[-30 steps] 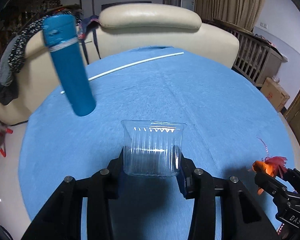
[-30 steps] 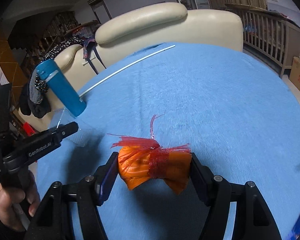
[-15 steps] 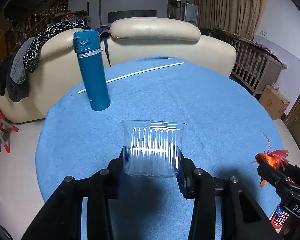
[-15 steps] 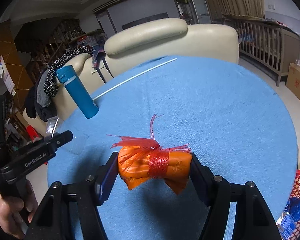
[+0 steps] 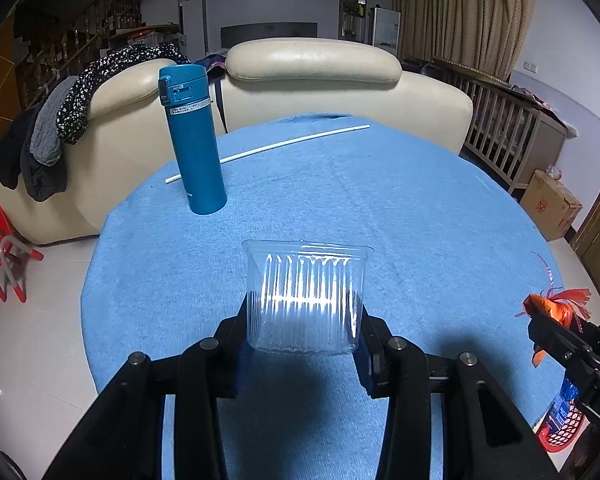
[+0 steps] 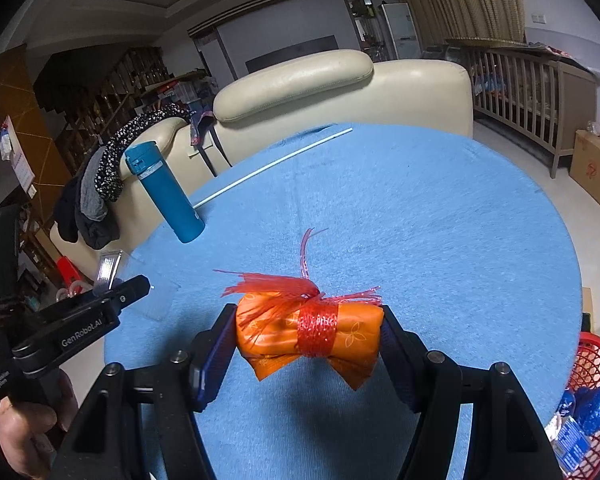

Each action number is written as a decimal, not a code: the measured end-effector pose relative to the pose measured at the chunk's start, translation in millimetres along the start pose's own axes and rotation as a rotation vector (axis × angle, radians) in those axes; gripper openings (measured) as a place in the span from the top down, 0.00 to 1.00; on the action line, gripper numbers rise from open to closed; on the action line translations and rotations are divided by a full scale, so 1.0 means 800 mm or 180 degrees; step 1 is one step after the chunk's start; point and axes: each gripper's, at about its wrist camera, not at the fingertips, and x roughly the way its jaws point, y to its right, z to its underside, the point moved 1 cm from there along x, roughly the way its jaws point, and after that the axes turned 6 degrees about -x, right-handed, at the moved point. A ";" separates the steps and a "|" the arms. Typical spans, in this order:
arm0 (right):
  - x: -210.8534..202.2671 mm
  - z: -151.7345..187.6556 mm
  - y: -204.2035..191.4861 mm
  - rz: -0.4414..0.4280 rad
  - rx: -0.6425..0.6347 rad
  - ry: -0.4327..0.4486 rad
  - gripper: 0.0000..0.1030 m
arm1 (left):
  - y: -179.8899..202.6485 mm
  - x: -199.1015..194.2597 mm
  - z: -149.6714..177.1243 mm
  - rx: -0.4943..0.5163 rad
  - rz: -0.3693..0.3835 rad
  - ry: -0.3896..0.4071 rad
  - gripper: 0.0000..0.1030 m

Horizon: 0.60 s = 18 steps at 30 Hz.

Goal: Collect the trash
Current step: 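Carry the orange bag with the right tool over the red basket while the left tool carries the clear box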

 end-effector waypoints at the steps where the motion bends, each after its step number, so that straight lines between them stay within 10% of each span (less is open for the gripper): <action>1: -0.002 0.000 0.000 -0.0002 0.0001 0.0010 0.32 | 0.000 -0.001 0.000 0.0001 -0.0003 0.0003 0.57; 18: -0.027 0.007 0.007 -0.0033 0.0021 0.0113 0.32 | 0.007 -0.018 0.008 0.0029 -0.0016 0.0050 0.57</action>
